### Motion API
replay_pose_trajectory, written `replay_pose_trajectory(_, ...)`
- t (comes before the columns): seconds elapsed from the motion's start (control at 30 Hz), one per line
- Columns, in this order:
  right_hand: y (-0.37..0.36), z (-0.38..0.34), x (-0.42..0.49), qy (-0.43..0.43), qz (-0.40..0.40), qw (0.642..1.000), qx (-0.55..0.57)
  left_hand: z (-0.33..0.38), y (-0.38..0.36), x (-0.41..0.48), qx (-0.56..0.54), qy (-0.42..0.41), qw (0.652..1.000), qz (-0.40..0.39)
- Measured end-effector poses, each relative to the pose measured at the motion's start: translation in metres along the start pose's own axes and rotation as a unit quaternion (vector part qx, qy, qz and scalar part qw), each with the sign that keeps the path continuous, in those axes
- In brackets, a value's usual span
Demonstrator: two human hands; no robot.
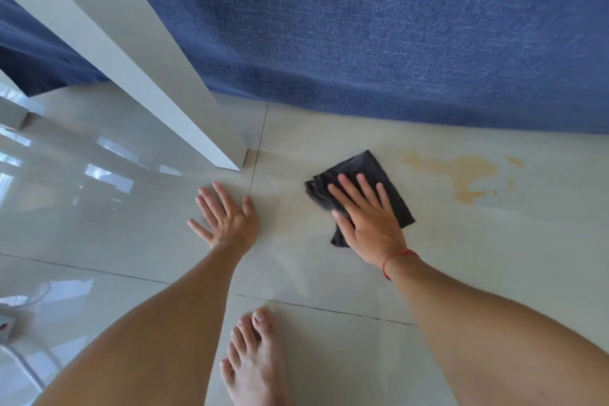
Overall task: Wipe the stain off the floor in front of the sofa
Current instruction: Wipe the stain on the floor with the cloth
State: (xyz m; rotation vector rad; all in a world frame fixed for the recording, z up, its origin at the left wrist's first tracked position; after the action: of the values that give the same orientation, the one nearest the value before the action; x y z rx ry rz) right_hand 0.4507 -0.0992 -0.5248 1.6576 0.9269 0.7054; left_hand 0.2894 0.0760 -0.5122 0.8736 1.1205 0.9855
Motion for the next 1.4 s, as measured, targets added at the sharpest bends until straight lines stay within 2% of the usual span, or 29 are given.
replay_pose_trajectory(0.17, -0.002, -0.006, 0.026, -0.147, 0.041, 0.988, -0.001, -0.004, -0.001, 0.003, -0.008, 0.002, 0.999, -0.038)
replay_pose_trajectory(0.23, -0.006, -0.018, 0.043, -0.162, 0.034, 0.986, -0.002, -0.004, 0.0, 0.003, -0.008, 0.002, 0.999, -0.043)
replay_pose_trajectory(0.4, -0.016, -0.059, 0.07, -0.11, -0.005, 0.994, 0.022, -0.003, -0.001, 0.002, -0.004, -0.001, 0.999, -0.042)
replay_pose_trajectory(0.53, -0.024, -0.1, 0.045, -0.023, -0.014, 0.999, 0.034, -0.004, -0.001, 0.004, 0.007, 0.002, 0.999, -0.052)
replay_pose_trajectory(0.67, -0.024, -0.087, 0.012, 0.064, -0.022, 0.998, 0.018, -0.005, 0.002, 0.004, 0.007, -0.002, 0.999, -0.054)
replay_pose_trajectory(0.77, -0.018, -0.062, -0.002, 0.079, -0.025, 0.996, 0.026, -0.001, 0.004, 0.003, -0.009, 0.007, 1.0, -0.024)
replay_pose_trajectory(0.9, -0.004, -0.025, -0.012, 0.035, -0.027, 0.999, 0.009, 0.02, 0.005, -0.02, -0.02, -0.031, 0.994, 0.104)
replay_pose_trajectory(1.03, 0.011, 0.017, -0.011, -0.038, -0.016, 0.999, 0.0, 0.053, -0.005, -0.038, 0.012, -0.133, 0.984, 0.117)
replay_pose_trajectory(1.17, 0.026, 0.065, -0.011, -0.147, 0.005, 0.989, -0.009, 0.087, -0.022, -0.04, 0.038, -0.2, 0.977, 0.063)
replay_pose_trajectory(1.27, 0.035, 0.089, -0.005, -0.2, 0.0, 0.98, -0.014, 0.097, -0.039, -0.041, 0.063, -0.179, 0.982, -0.017)
replay_pose_trajectory(1.4, 0.031, 0.086, 0.011, -0.23, 0.011, 0.973, -0.002, 0.101, -0.045, -0.038, 0.073, -0.161, 0.982, -0.068)
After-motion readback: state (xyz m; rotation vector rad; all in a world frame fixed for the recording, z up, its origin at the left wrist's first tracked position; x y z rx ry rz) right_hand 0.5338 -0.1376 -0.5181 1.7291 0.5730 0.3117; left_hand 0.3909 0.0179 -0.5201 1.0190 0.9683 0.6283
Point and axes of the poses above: each hand's wrist, its own x-axis towards the middle knuckle, its own y-axis out of the back of the hand, z = x × y, the point moved 2 cm from there along x, towards the middle knuckle, and after that the axes turned 12 degrees about z, right-handed, at the moved point
